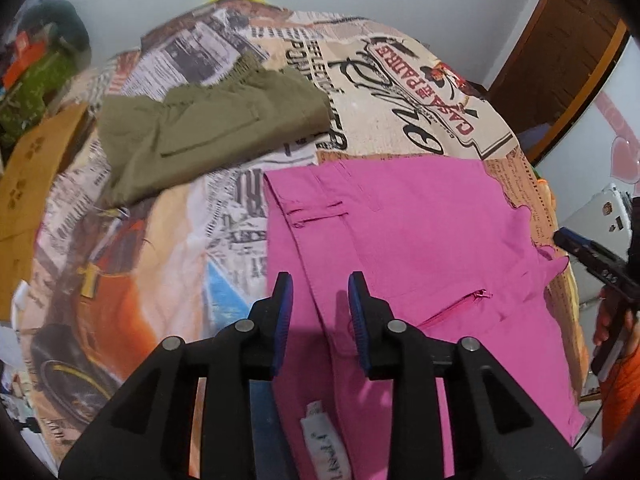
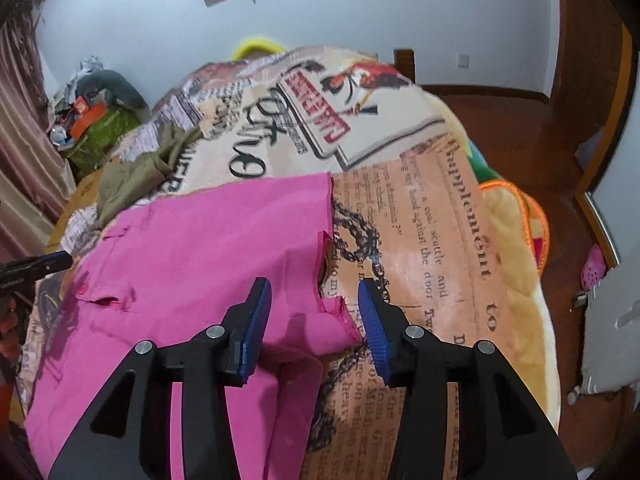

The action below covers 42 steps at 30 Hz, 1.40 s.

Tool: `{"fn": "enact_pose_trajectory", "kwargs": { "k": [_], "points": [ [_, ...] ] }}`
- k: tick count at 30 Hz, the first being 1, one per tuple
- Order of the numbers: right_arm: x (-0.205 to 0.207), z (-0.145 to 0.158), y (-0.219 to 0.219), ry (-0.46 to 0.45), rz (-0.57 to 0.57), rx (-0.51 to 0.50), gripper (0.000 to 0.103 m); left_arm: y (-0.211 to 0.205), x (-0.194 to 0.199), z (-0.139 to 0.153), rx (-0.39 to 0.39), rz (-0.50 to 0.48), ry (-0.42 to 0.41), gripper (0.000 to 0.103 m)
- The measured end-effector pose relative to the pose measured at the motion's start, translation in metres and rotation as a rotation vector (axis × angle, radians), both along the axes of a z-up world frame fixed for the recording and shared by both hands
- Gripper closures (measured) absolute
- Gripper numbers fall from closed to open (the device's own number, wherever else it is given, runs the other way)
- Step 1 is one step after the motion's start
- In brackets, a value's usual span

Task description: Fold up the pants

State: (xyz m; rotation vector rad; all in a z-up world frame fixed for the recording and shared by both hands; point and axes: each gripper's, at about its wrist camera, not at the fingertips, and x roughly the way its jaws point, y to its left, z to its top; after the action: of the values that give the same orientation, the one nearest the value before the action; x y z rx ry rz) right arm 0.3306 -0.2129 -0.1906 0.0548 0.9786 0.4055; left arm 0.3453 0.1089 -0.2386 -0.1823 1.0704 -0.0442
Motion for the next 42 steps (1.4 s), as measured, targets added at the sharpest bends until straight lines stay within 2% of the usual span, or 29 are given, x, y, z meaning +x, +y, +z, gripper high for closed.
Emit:
{"fn": "enact_pose_trajectory", "kwargs": {
  "k": [3, 6, 12, 17, 19, 21, 23, 27, 31, 35, 39, 42],
  "points": [
    [0.008, -0.015, -0.001, 0.036, -0.009, 0.003, 0.062, -0.003, 0.006, -0.010, -0.035, -0.017, 0.027, 0.075],
    [0.015, -0.027, -0.003, 0.074, -0.025, 0.016, 0.062, -0.006, 0.011, -0.020, -0.028, -0.023, 0.046, 0.075],
    [0.018, -0.046, -0.006, 0.169, -0.051, 0.104, 0.061, -0.002, 0.015, -0.034, -0.045, -0.004, 0.085, 0.075],
    [0.008, -0.043, 0.001, 0.149, 0.000, 0.092, 0.060, -0.004, 0.015, -0.034, -0.037, -0.006, 0.088, 0.075],
    [0.007, -0.041, 0.006, 0.141, 0.034, 0.073, 0.060, -0.006, 0.015, -0.033, -0.038, -0.018, 0.085, 0.081],
    [0.007, -0.042, 0.010, 0.133, 0.049, 0.049, 0.065, -0.008, 0.013, -0.030, -0.031, -0.024, 0.076, 0.088],
    [0.004, -0.042, 0.011, 0.119, 0.061, 0.038, 0.079, -0.011, 0.012, -0.028, -0.020, -0.030, 0.062, 0.092],
    [0.001, -0.044, 0.016, 0.083, 0.068, 0.000, 0.089, -0.012, 0.012, -0.028, -0.016, -0.038, 0.067, 0.095],
    [-0.002, -0.044, 0.026, 0.048, 0.092, -0.062, 0.092, -0.008, 0.013, -0.027, 0.022, -0.020, 0.052, 0.096],
    [0.001, -0.045, 0.027, 0.055, 0.110, -0.077, 0.092, -0.005, 0.009, -0.021, 0.056, -0.005, 0.024, 0.096],
    [0.002, -0.049, 0.031, 0.054, 0.119, -0.100, 0.093, -0.007, 0.012, -0.036, 0.105, -0.016, 0.066, 0.095],
    [0.001, -0.050, 0.032, 0.055, 0.118, -0.107, 0.093, -0.009, 0.012, -0.038, 0.131, -0.024, 0.067, 0.094]
  ]
}}
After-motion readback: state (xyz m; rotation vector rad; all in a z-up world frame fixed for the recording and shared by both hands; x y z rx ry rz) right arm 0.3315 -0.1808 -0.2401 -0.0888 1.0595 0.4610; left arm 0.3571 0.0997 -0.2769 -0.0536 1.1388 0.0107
